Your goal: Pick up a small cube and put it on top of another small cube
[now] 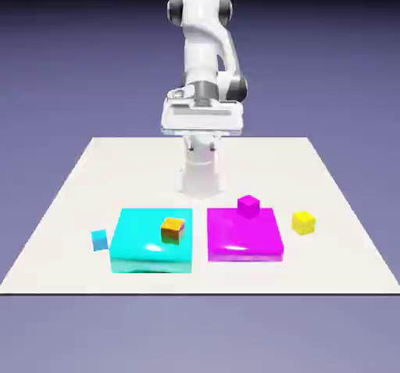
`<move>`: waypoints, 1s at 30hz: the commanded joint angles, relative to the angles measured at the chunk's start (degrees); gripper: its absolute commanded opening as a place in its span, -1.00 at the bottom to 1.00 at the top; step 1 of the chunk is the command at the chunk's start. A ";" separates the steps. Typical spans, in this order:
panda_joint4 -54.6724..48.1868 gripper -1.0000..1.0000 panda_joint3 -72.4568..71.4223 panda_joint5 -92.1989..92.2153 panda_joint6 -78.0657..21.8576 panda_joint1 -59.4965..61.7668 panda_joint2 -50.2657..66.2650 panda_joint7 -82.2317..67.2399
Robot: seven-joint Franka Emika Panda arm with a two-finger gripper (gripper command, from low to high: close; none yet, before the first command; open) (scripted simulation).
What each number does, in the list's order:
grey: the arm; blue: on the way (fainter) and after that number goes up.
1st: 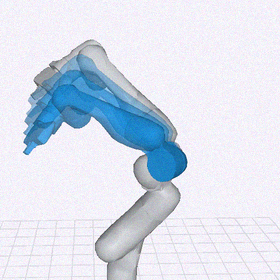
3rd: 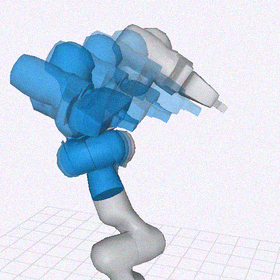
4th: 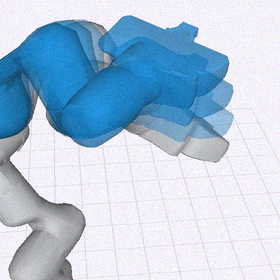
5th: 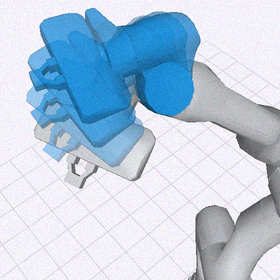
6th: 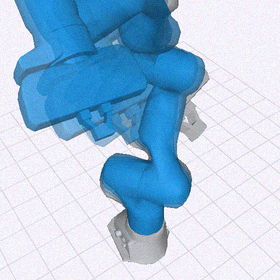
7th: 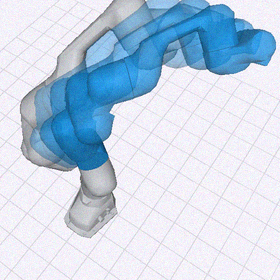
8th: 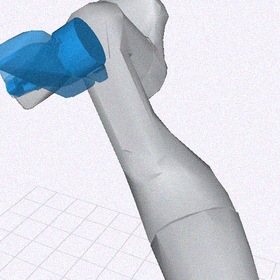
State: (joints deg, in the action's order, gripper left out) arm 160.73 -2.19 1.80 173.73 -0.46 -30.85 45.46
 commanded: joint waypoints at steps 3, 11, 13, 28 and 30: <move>-0.68 0.00 -5.46 4.49 -0.69 0.58 4.51 7.48; -2.50 0.00 -20.01 16.44 -2.53 2.11 16.52 27.41; -2.96 0.00 -23.65 19.43 -2.99 2.49 19.53 32.40; -6.37 0.00 -50.94 41.85 -6.44 5.37 42.05 69.77; -6.55 0.00 -52.34 43.00 -6.61 5.51 43.21 71.69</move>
State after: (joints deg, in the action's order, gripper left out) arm 154.18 -54.53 44.80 167.12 5.06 12.36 117.15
